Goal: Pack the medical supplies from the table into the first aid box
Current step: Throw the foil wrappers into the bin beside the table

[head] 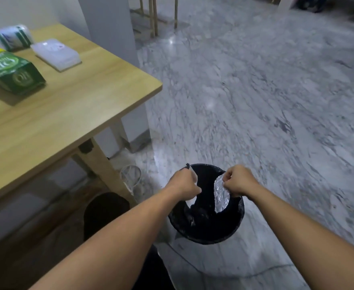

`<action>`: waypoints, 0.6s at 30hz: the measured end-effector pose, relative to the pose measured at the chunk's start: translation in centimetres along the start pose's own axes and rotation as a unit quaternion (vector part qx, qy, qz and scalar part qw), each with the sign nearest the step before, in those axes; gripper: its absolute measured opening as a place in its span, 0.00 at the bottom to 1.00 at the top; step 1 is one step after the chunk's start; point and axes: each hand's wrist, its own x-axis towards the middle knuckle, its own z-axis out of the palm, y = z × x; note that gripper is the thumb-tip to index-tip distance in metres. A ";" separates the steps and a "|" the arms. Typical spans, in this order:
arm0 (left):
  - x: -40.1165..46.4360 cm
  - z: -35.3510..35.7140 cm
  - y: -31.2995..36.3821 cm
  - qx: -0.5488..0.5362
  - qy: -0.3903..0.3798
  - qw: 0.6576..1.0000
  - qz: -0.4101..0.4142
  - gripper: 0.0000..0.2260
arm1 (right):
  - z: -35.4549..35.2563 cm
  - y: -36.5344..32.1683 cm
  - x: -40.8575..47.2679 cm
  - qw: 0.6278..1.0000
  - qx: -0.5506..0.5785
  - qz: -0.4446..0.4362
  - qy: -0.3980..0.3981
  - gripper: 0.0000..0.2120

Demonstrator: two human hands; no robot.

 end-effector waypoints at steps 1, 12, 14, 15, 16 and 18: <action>0.4 0.5 -0.3 -0.001 -0.024 1.000 -0.004 0.11 | 0.6 0.3 0.3 1.000 -0.003 0.005 -0.001 0.14; 0.8 -2.2 -1.1 0.031 -0.038 0.999 -0.016 0.29 | 0.6 -0.5 2.2 1.000 -0.014 -0.016 0.002 0.02; 0.3 -4.1 -0.6 0.040 -0.020 0.999 -0.005 0.26 | -0.9 -2.1 2.0 0.999 -0.014 -0.038 0.009 0.03; 0.1 -5.0 -0.1 0.048 -0.013 0.999 0.003 0.26 | -1.7 -2.9 1.8 0.999 -0.012 -0.050 0.007 0.06; -0.4 -6.1 0.6 0.055 -0.006 0.998 0.012 0.27 | -2.7 -3.8 1.4 0.998 -0.007 -0.064 -0.001 0.08; -1.6 -8.2 2.1 0.070 0.009 0.997 0.031 0.29 | -4.8 -5.9 0.4 0.995 -0.010 -0.094 -0.021 0.11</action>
